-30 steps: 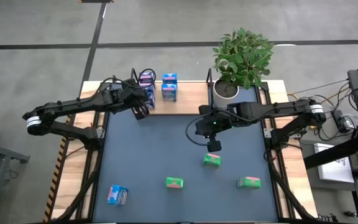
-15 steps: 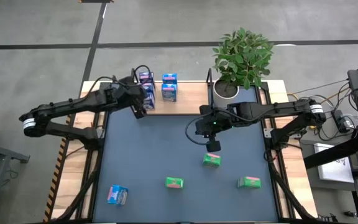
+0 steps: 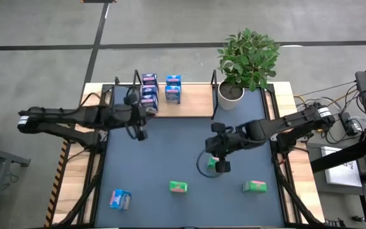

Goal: Stack cereal on shelf
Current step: Put the middle green cereal box on the shelf

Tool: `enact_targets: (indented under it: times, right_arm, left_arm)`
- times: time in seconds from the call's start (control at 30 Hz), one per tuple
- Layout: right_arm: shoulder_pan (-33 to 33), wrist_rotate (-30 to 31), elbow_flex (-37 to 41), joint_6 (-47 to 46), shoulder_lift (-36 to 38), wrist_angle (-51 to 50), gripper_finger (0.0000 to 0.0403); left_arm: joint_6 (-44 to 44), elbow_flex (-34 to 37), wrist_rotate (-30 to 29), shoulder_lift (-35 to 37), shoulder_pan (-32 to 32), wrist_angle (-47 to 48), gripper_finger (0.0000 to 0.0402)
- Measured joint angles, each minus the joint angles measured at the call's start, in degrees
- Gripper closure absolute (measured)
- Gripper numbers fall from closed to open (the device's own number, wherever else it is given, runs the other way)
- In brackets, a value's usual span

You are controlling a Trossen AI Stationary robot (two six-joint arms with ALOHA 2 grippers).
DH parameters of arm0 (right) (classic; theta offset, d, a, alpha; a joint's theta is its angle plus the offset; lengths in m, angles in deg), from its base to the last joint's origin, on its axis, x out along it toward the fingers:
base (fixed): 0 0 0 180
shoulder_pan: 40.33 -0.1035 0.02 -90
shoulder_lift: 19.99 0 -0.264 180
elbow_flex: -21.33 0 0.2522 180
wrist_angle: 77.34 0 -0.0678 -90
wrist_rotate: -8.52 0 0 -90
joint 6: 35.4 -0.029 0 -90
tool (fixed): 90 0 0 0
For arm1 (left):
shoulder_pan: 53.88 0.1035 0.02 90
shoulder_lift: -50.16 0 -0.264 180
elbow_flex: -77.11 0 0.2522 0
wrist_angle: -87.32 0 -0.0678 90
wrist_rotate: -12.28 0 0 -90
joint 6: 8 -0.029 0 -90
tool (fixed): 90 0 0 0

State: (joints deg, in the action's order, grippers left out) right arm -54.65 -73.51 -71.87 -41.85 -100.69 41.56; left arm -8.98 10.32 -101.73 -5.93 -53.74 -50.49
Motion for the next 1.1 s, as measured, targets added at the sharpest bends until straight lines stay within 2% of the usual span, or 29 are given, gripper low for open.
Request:
enact_targets:
  times: [0.07,0.2,0.33,0.43,0.7,0.87,1.0,1.1]
  right_arm:
    - [-1.7,2.1,0.0,-2.7,0.0,-2.6,0.0394]
    - [-4.2,2.6,0.1,-9.6,0.0,-6.0,0.0393]
    - [-6.1,2.3,0.8,-14.9,0.0,-7.0,0.0369]
    - [-7.3,2.2,1.8,-18.2,0.0,-7.1,0.033]
    - [-9.7,2.7,6.2,-24.4,-0.1,-5.6,0.0194]
    - [-10.0,2.7,9.5,-26.6,-0.1,-2.8,0.0137]
    - [-10.0,2.7,12.7,-27.0,-0.7,-0.7,0.0127]
    - [-9.9,2.8,14.8,-26.8,-0.7,0.4,0.0145]
  left_arm:
    - [0.9,0.5,0.0,0.6,-3.1,-1.6,0.0402]
    - [2.0,0.7,-2.1,0.6,-8.3,-4.1,0.0402]
    - [1.6,0.7,-2.7,-0.3,-10.6,-6.3,0.0402]
    - [1.6,0.7,-2.8,-1.0,-10.6,-6.6,0.0402]
    - [1.5,0.7,-4.5,-1.9,-10.6,-6.6,0.0402]
    - [1.5,0.7,-4.6,-1.9,-10.6,-6.6,0.0402]
    - [1.1,0.7,-4.6,-1.9,-10.6,-6.6,0.0402]
    - [0.9,0.7,-4.6,-1.9,-10.6,-6.6,0.0402]
